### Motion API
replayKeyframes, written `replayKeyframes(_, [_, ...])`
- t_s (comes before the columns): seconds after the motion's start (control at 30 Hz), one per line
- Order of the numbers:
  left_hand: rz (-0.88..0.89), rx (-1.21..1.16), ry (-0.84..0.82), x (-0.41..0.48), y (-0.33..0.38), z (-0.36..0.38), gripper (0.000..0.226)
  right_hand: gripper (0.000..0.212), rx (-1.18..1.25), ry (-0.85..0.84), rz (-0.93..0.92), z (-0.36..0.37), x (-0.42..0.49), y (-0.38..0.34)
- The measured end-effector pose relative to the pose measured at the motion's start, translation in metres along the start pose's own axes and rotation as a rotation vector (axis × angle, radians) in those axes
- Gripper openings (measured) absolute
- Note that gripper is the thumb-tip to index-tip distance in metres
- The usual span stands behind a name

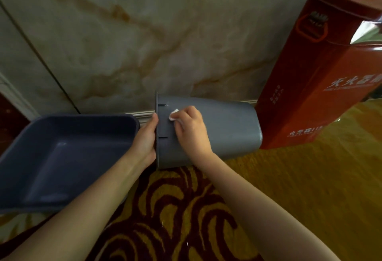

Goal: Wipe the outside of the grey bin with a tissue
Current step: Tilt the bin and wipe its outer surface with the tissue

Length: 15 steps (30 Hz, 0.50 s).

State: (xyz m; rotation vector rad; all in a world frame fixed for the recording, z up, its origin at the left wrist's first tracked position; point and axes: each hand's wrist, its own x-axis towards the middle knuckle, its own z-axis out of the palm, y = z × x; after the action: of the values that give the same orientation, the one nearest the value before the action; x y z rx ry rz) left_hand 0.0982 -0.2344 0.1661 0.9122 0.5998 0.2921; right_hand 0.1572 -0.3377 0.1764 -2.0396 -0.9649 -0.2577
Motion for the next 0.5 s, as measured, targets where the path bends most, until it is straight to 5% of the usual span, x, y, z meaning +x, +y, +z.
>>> replayKeyframes(0.37, [0.015, 0.149, 0.058, -0.009, -0.001, 0.003, 0.039, 0.018, -0.113, 0.192, 0.398, -0.036, 0.01, 0.045])
replayKeyframes(0.5, [0.022, 0.189, 0.076, -0.011, 0.002, 0.006, 0.041, 0.017, -0.07, 0.146, 0.181, -0.034, 0.032, 0.004])
